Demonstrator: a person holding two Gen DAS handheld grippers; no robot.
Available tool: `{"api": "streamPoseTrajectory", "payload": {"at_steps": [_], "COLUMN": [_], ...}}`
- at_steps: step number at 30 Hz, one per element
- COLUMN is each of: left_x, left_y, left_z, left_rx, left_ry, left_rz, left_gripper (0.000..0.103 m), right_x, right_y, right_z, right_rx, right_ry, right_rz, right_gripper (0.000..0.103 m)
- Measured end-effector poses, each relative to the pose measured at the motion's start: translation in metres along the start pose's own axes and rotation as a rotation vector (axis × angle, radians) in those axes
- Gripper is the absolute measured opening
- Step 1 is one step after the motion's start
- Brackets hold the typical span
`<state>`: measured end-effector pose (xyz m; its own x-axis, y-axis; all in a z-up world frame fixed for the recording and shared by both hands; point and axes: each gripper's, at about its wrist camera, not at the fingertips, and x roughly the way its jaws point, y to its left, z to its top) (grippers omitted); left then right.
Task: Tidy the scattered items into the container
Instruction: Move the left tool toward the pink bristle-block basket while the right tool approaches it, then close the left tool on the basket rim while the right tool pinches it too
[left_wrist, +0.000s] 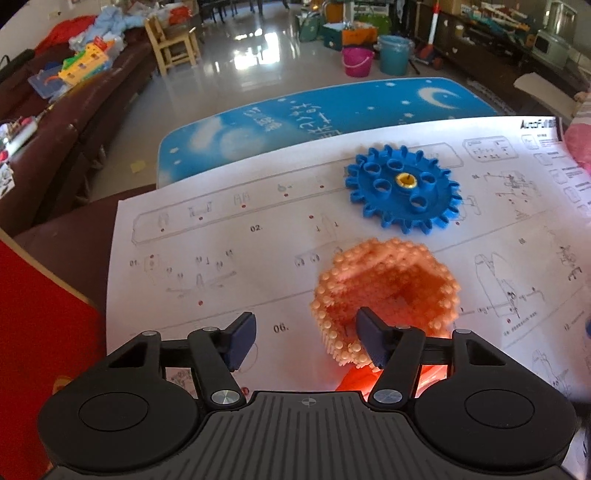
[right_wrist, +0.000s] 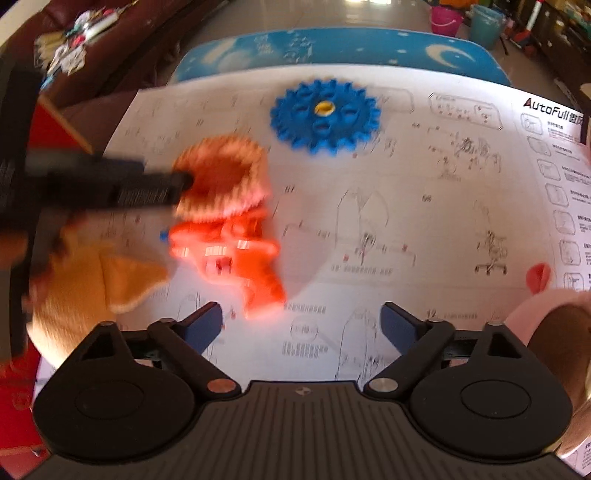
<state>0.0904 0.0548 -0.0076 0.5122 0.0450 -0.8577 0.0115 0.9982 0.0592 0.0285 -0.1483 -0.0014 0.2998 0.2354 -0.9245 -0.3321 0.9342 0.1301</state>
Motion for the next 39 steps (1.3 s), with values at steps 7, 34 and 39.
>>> {"api": "streamPoseTrajectory", "payload": {"at_steps": [7,34,39], "left_x": [-0.001,-0.001,-0.01], "left_y": [-0.007,0.0,-0.025], "left_z": [-0.017,-0.034,-0.042], "left_rx": [0.044,0.011,0.076], "left_ry": [0.003,0.051,0.046], "left_rz": [-0.019,-0.063,-0.107], "left_gripper": [0.07,0.061,0.036], "right_x": [0.0,0.064,0.052], "right_y": [-0.008,0.021,0.016], "right_z": [0.037,0.049,0.029], "right_rx": [0.076,0.061,0.084], "right_ry": [-0.024,0.077,0.035], "right_rz": [0.045,0.151,0.146], "right_gripper": [0.077,0.061,0.056]}}
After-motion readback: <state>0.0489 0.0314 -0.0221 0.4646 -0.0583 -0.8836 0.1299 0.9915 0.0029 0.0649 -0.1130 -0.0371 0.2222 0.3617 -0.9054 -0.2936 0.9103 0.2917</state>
